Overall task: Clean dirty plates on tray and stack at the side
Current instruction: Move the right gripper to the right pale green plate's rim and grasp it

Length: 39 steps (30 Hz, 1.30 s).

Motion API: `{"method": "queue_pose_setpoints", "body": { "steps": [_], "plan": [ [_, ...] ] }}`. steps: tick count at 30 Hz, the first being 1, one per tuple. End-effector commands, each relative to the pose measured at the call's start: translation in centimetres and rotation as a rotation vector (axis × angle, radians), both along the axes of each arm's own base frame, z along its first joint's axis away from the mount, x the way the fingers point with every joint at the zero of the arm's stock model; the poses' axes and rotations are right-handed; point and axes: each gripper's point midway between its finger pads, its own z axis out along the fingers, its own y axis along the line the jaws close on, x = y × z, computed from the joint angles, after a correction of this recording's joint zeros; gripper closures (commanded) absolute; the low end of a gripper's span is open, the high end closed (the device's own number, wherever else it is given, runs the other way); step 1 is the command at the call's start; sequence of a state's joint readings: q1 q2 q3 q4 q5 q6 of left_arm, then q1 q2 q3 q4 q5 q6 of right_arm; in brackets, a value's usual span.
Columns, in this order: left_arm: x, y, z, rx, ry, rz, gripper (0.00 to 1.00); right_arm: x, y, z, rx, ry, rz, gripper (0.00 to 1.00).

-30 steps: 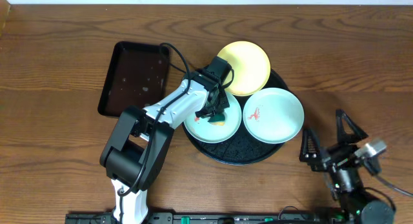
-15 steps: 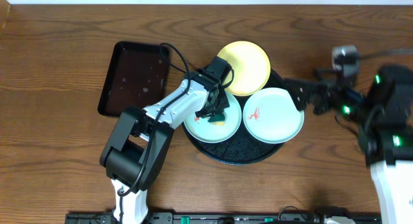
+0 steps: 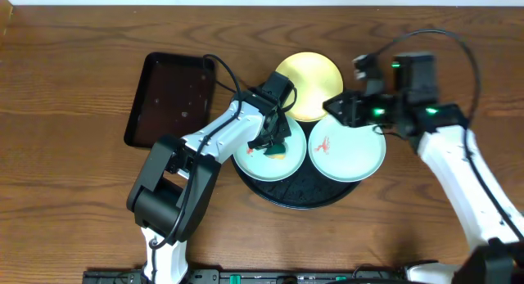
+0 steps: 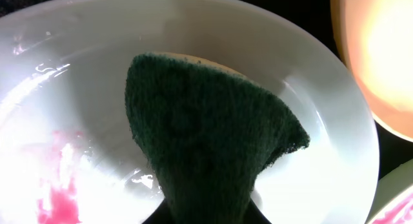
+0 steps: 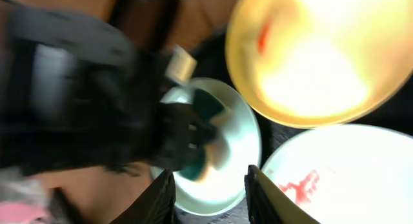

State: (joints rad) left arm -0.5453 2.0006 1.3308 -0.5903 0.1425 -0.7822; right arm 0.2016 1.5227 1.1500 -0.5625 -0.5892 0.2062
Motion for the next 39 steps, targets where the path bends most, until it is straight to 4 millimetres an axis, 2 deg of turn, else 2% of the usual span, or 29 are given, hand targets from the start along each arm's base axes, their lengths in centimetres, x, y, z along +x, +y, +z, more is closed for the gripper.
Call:
{"method": "queue_pose_setpoints", "body": {
  "steps": [1, 4, 6, 8, 14, 20, 23, 28, 32, 34, 37, 39],
  "plan": [
    [0.0, 0.5, -0.2, 0.021, -0.003, 0.008, 0.86, 2.2, -0.2, -2.1, -0.166, -0.001, -0.072, 0.66],
    [0.0, 0.5, -0.2, 0.022, -0.003, 0.008, 0.86, 2.7, 0.8, -4.1, -0.198, 0.036, -0.053, 0.66],
    [0.0, 0.5, -0.2, 0.022, -0.003, 0.008, 0.86, 3.1, 1.2, -6.5, -0.238, 0.077, -0.063, 0.69],
    [0.0, 0.5, -0.2, 0.022, -0.003, 0.008, 0.86, 3.1, 1.6, -8.1, -0.248, 0.101, -0.049, 0.7],
    [0.1, 0.4, -0.2, 0.019, -0.007, 0.008, 0.86, 2.9, 3.1, -11.6, -0.276, 0.139, 0.005, 0.73],
    [0.1, 0.4, -0.2, 0.02, -0.006, 0.008, 0.86, 2.5, 5.0, -13.3, -0.296, 0.116, 0.082, 0.73],
    [0.1, 0.4, -0.2, 0.02, -0.006, 0.008, 0.86, 2.2, 5.3, -14.0, -0.306, 0.129, 0.092, 0.75],
    [0.1, 0.4, -0.2, 0.02, -0.006, 0.008, 0.86, 1.8, 5.0, -16.1, -0.359, 0.159, 0.089, 0.77],
    [0.1, 0.4, -0.2, 0.02, -0.006, 0.008, 0.86, 1.7, 4.7, -16.3, -0.373, 0.165, 0.085, 0.78],
    [0.1, 0.4, -0.2, 0.02, -0.006, 0.008, 0.86, 1.7, 4.7, -16.4, -0.373, 0.167, 0.085, 0.83],
    [0.1, 0.4, -0.2, 0.02, -0.006, 0.008, 0.86, 1.5, 4.6, -16.4, -0.377, 0.175, 0.086, 0.97],
    [0.1, 0.4, -0.2, 0.02, -0.006, 0.008, 0.85, 1.4, 4.6, -16.5, -0.378, 0.179, 0.087, 0.99]
  ]
}}
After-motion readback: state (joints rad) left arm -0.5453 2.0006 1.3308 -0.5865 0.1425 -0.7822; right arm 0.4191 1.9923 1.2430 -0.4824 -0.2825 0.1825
